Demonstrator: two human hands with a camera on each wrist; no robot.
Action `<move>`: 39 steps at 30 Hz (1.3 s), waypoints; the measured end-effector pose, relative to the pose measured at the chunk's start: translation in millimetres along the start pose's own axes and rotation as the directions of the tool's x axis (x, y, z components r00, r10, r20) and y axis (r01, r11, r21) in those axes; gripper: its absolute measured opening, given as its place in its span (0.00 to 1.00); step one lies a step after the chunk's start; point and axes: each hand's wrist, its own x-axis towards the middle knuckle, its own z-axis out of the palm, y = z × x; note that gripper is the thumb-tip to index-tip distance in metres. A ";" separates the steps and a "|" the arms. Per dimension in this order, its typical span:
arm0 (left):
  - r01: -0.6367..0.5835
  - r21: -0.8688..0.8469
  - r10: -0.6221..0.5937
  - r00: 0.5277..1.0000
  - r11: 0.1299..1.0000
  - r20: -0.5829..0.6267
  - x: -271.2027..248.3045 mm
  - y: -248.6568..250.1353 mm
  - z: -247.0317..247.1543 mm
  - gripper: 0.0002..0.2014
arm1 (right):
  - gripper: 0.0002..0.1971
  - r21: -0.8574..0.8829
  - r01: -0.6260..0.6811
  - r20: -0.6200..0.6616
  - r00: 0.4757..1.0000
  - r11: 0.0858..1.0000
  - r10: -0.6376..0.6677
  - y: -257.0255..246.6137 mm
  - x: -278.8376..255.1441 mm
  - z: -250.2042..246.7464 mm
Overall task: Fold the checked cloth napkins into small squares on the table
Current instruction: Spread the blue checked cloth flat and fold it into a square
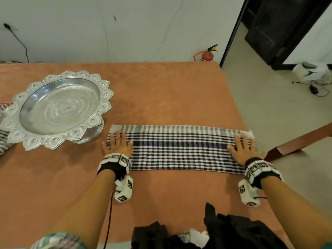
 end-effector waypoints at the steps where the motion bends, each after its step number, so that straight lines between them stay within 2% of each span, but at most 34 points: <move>1: 0.027 0.018 -0.027 0.999 0.999 -0.026 -4.8 12.7 3.1 0.29 | 0.35 -0.013 -0.021 -0.043 0.999 1.000 0.020 3.1 -1.0 1.5; 2: 0.008 0.039 -0.007 0.999 0.999 -0.048 -11.2 31.3 6.9 0.29 | 0.34 -0.022 -0.010 -0.085 0.996 1.000 0.008 -1.5 -5.4 4.2; 4: -0.192 0.086 0.197 0.979 0.978 -0.053 -32.1 81.1 21.2 0.30 | 0.31 -0.055 0.094 -0.122 0.987 0.994 -0.100 -22.3 -23.5 19.0; 6: -0.468 0.095 0.471 0.882 0.879 -0.005 -56.6 134.8 40.0 0.29 | 0.29 -0.060 0.218 -0.095 0.970 0.974 -0.223 -38.0 -38.5 42.3; 8: -0.635 0.083 0.623 0.771 0.768 0.133 -76.1 173.6 53.9 0.29 | 0.28 -0.010 0.225 -0.060 0.973 0.974 -0.225 -28.7 -40.6 50.9; 9: -0.668 0.096 0.643 0.739 0.738 0.198 -80.9 182.7 59.2 0.29 | 0.28 0.014 0.190 -0.058 0.980 0.982 -0.189 -15.2 -40.0 49.4; 11: -0.679 0.162 0.636 0.730 0.716 0.249 -85.4 191.2 66.4 0.29 | 0.29 0.046 0.089 -0.074 0.994 0.995 -0.086 20.2 -40.5 44.3; 13: -0.671 0.229 0.643 0.741 0.705 0.192 -83.8 200.1 65.2 0.28 | 0.31 0.103 -0.019 -0.122 0.992 0.995 0.031 50.9 -43.4 39.8; 15: -0.696 0.283 0.689 0.711 0.660 0.141 -85.0 218.1 58.4 0.28 | 0.32 0.186 -0.086 -0.235 0.963 0.979 0.129 63.4 -49.7 38.0; 16: -0.729 0.292 0.728 0.672 0.619 0.133 -87.7 229.4 54.0 0.28 | 0.28 0.212 -0.097 -0.295 0.942 0.972 0.158 63.8 -52.9 38.4; 18: -0.811 0.298 0.813 0.561 0.503 0.157 -97.9 256.3 44.9 0.28 | 0.20 0.257 -0.103 -0.349 0.917 0.961 0.192 62.6 -55.4 40.6; 20: -0.875 0.311 0.875 0.442 0.371 0.198 -108.0 283.6 38.3 0.29 | 0.18 0.371 -0.100 -0.335 0.913 0.923 0.234 60.7 -53.4 40.2; 22: -0.906 0.333 0.910 0.346 0.260 0.230 -114.4 306.7 37.6 0.31 | 0.17 0.443 -0.094 -0.301 0.921 0.892 0.247 58.4 -50.8 37.3; 23: -0.918 0.337 0.914 0.307 0.211 0.264 -117.6 317.9 39.0 0.31 | 0.16 0.451 -0.098 -0.280 0.928 0.887 0.245 59.5 -49.2 35.5; 25: -0.928 0.345 0.907 0.258 0.138 0.332 -120.0 335.1 43.7 0.30 | 0.14 0.465 -0.094 -0.223 0.950 0.880 0.219 59.8 -49.4 27.9; 27: -0.929 0.357 0.894 0.240 0.099 0.377 -120.5 344.2 48.3 0.27 | 0.13 0.478 -0.043 -0.182 0.972 0.877 0.147 58.1 -52.9 19.1; 29: -0.936 0.346 0.888 0.214 0.066 0.408 -119.1 349.9 54.7 0.24 | 0.04 0.568 0.002 -0.172 0.978 0.823 0.116 60.6 -53.3 14.6; 31: -0.933 0.359 0.880 0.190 0.024 0.435 -116.9 354.1 60.0 0.22 | 0.14 0.666 0.026 -0.187 0.973 0.746 0.132 61.6 -51.1 15.9; 32: -0.923 0.384 0.874 0.200 0.016 0.444 -115.6 356.5 61.0 0.20 | 0.17 0.702 0.037 -0.201 0.968 0.711 0.149 62.1 -49.8 17.7; 34: -0.897 0.441 0.857 0.259 0.042 0.445 -111.9 365.3 60.4 0.18 | 0.16 0.736 0.075 -0.237 0.959 0.673 0.153 63.4 -50.2 20.0; 37: -0.861 0.498 0.839 0.347 0.108 0.419 -103.1 378.0 54.0 0.16 | 0.11 0.790 0.127 -0.252 0.959 0.599 0.130 66.5 -54.0 21.7; 39: -0.868 0.476 0.837 0.364 0.144 0.409 -97.1 384.8 48.7 0.14 | 0.12 0.808 0.120 -0.227 0.967 0.576 0.117 71.8 -53.8 21.4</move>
